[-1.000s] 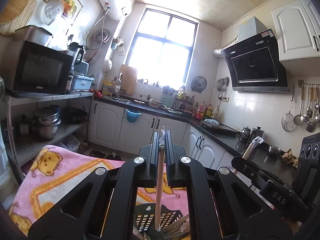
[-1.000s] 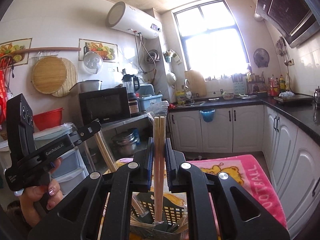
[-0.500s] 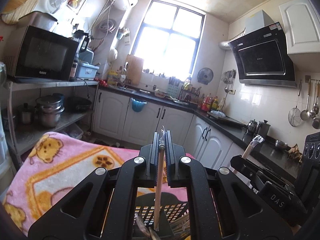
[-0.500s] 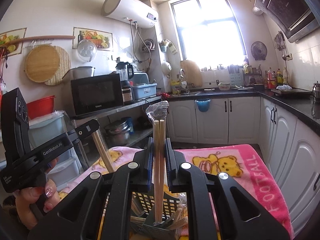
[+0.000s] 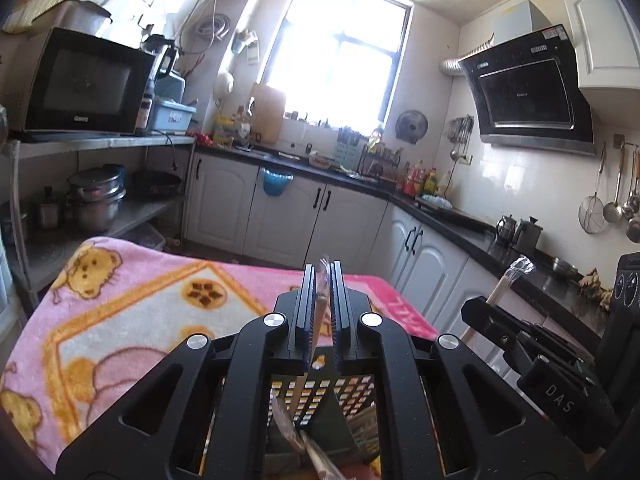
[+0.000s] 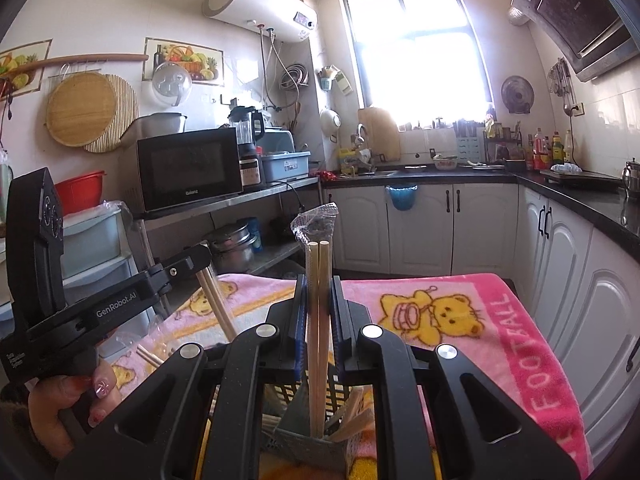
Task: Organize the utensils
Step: 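Open both tools to drop the chopsticks into the caddy, then withdraw both open tools from the caddy toward the chopsticks on the blanket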
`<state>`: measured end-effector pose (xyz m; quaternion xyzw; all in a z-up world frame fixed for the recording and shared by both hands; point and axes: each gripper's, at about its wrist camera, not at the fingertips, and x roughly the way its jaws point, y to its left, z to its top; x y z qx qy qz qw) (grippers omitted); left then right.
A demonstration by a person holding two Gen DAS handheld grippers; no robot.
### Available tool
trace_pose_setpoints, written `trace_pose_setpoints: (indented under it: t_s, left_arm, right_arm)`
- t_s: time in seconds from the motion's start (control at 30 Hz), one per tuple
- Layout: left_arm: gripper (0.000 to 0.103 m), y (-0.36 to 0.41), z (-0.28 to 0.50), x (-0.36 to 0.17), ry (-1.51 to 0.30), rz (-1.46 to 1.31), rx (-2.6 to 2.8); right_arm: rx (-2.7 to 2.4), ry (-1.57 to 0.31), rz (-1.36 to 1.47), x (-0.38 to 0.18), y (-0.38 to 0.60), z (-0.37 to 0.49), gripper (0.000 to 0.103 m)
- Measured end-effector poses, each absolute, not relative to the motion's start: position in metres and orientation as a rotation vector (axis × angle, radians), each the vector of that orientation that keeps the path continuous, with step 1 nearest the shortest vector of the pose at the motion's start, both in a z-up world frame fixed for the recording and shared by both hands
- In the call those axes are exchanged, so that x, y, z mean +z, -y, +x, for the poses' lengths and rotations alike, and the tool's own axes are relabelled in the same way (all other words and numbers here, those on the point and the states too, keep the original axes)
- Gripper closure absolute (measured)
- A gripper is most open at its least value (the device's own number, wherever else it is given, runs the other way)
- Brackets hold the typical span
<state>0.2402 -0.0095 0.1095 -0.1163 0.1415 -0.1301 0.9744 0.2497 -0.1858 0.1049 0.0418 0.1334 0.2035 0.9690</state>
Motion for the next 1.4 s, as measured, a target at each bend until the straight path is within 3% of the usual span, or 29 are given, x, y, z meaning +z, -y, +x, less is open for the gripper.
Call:
trace_pose_setpoints:
  t_s: [0.33,0.5,0.6,0.77,0.93,1.1,1.4]
  left_arm:
    - [0.097,0.006,0.233,0.103,-0.349,-0.225,-0.268]
    - [0.084,0.001,0.23,0.101,-0.38,-0.238,-0.267]
    - [0.078,-0.002,0.225,0.1,-0.386,-0.238,-0.258]
    - [0.064,-0.007,0.218,0.1,-0.404,-0.256,-0.249]
    - [0.048,-0.015,0.209,0.104,-0.398,-0.273,-0.238]
    - [0.025,-0.022,0.202,0.108,-0.419,-0.285,-0.24]
    - [0.011,-0.026,0.182,0.108,-0.444,-0.273,-0.252]
  right_arm:
    - [0.402,-0.306,0.101,0.096,0.197,0.241,0.091]
    - [0.398,-0.313,0.107,0.094,0.201,0.236,0.08]
    - [0.395,-0.315,0.116,0.094,0.204,0.232,0.068]
    - [0.391,-0.318,0.106,0.095,0.206,0.226,0.062]
    - [0.379,-0.328,0.096,0.096,0.208,0.219,0.048]
    - [0.376,-0.344,0.088,0.097,0.209,0.211,0.042]
    - [0.373,-0.345,0.079,0.099,0.211,0.196,0.033]
